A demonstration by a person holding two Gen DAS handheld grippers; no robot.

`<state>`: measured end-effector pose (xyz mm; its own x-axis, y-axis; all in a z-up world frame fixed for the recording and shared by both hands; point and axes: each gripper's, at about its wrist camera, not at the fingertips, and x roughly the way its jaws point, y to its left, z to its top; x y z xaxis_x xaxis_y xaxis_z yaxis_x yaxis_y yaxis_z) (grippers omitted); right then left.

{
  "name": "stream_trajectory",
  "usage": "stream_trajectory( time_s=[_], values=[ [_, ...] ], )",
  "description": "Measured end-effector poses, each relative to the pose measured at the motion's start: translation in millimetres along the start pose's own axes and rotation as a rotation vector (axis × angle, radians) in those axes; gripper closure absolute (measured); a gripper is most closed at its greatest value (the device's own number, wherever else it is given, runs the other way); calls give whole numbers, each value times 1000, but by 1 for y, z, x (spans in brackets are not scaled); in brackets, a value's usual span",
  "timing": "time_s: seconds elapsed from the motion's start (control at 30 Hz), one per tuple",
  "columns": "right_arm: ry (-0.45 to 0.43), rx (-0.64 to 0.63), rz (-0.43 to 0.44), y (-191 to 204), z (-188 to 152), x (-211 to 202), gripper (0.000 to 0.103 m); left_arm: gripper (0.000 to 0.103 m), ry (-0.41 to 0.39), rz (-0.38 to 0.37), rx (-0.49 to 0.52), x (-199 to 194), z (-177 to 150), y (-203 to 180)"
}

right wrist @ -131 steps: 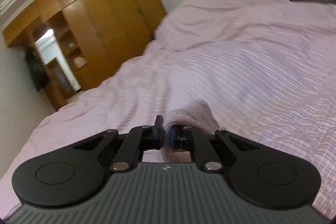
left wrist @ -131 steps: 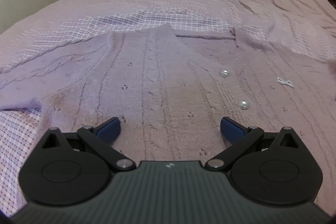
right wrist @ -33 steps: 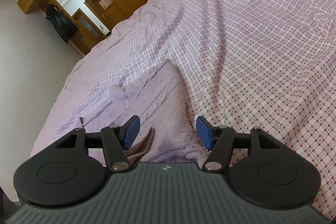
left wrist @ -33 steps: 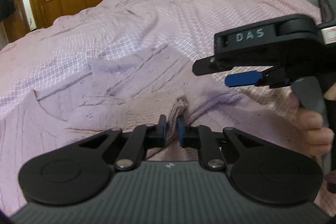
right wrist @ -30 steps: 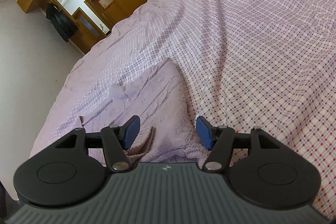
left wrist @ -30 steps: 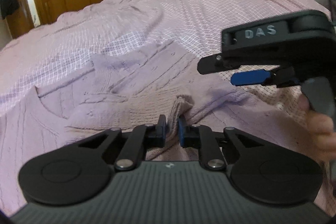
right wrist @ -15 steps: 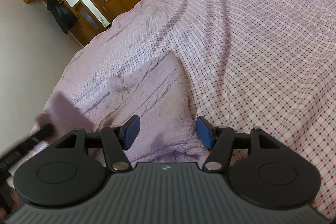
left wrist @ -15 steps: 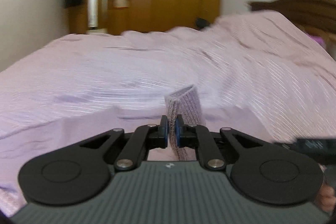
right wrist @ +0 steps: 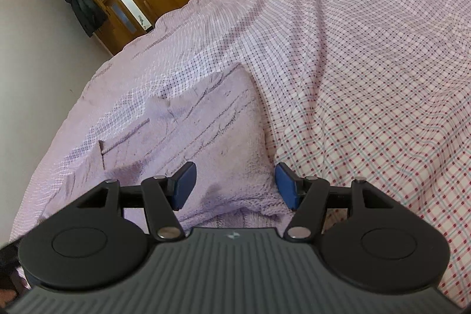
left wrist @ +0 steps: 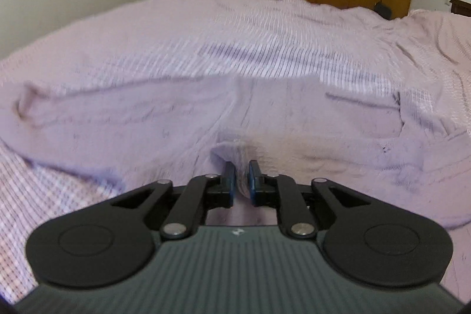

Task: Fold small clothes

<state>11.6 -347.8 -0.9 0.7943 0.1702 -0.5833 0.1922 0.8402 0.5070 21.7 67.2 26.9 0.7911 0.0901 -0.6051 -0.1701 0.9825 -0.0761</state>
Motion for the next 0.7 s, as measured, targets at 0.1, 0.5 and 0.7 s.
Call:
stream_trajectory(
  time_s=[0.1, 0.5, 0.7],
  values=[
    [6, -2, -5, 0, 0, 2, 36, 73, -3, -37, -30, 0, -2, 11],
    [5, -35, -21, 4, 1, 9, 36, 53, 3, -83, -98, 24, 14, 16],
    [-4, -88, -17, 11, 8, 28, 36, 65, -16, -111, -28, 32, 14, 10]
  ],
)
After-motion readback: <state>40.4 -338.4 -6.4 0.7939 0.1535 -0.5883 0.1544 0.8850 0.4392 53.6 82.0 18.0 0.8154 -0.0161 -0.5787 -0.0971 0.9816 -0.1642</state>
